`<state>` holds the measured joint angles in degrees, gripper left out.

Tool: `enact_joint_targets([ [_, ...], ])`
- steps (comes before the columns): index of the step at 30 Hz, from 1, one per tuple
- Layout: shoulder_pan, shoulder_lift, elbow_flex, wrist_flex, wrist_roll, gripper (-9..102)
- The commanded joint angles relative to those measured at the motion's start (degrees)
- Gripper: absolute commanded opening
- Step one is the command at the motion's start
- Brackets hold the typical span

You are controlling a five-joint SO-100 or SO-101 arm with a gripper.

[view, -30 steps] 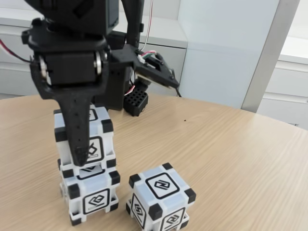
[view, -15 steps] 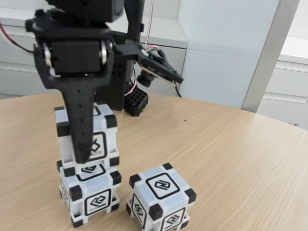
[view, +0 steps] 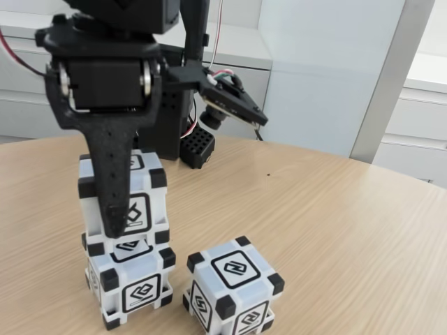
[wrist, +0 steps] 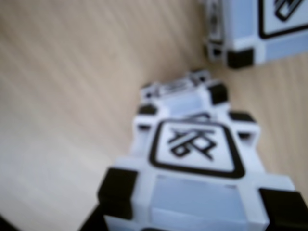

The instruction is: Stack cubes from left to right.

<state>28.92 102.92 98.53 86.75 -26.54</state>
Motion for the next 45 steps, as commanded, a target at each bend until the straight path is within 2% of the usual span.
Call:
enact_joint_targets([
  [1, 0.5, 0.3, -1.6, -0.6, 1.0, 0],
  [7, 0.5, 0.1, -1.6, -5.5, 2.5, 0],
  [15, 0.4, 0.0, -1.1, -5.8, 0.4, 0],
  [37, -0.1, 0.3, -0.5, -4.7, 4.1, 0],
  [45, -0.2, 0.3, -0.7, -0.3, 3.2, 0],
])
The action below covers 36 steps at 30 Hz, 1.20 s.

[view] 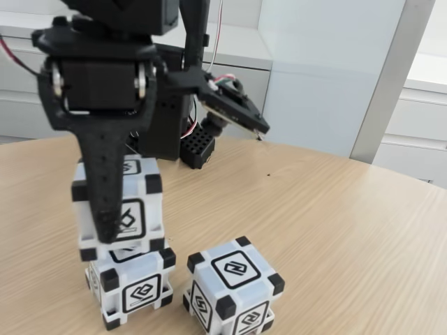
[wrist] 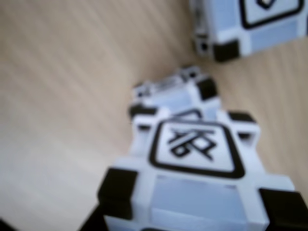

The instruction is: Stack cubes from left to right.

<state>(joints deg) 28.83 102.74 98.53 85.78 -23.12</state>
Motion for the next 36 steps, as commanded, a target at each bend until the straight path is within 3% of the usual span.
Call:
enact_joint_targets([
  [1, 0.0, 0.4, -0.7, 0.8, -0.2, 0],
  [11, 0.4, 0.4, -0.6, 0.5, -1.5, 2],
  [13, 0.4, 0.4, -0.6, 0.5, -1.1, 6],
  [19, 0.4, 0.4, -0.6, 0.5, -0.7, 34],
  [22, 0.4, 0.4, -0.6, 0.5, -0.7, 40],
  [36, -1.8, 6.7, -0.6, 1.6, -1.1, 49],
])
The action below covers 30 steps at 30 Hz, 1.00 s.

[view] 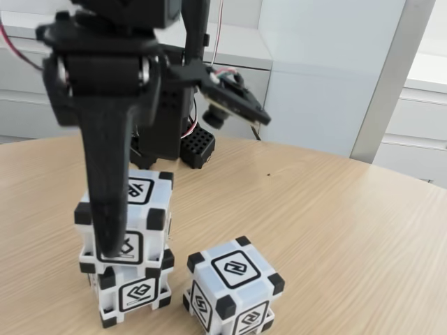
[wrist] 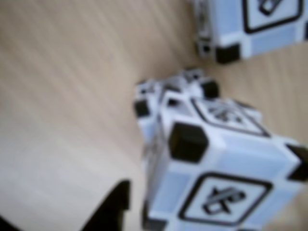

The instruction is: Stack cubes from left to right.

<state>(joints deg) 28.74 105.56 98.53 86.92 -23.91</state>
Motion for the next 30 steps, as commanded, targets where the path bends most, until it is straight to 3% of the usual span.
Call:
enact_joint_targets([
  [1, -3.1, 4.6, -0.6, 0.5, -0.5, 50],
  [17, -23.4, 8.5, -0.5, -0.4, -7.4, 53],
  [30, -24.5, -5.7, -1.4, -0.7, -4.0, 55],
])
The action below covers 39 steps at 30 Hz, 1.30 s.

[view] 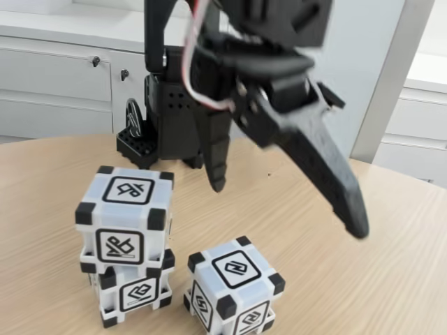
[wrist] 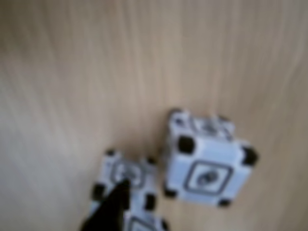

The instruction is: Stack cubes from left to right.

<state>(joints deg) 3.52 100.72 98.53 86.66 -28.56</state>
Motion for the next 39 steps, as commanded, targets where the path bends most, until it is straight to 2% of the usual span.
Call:
enact_joint_targets([
  [1, 0.8, -1.2, -1.4, -0.4, 1.0, 55],
  [4, 0.8, -2.6, -1.4, -1.4, 2.1, 56],
  [11, 0.9, -6.1, -0.4, -11.0, 4.7, 52],
  [25, 1.0, -12.2, -0.4, -12.3, 13.9, 42],
  [31, 3.3, -14.2, -0.4, -12.3, 19.9, 32],
  [39, 7.0, -14.4, -0.5, -12.4, 19.1, 11],
])
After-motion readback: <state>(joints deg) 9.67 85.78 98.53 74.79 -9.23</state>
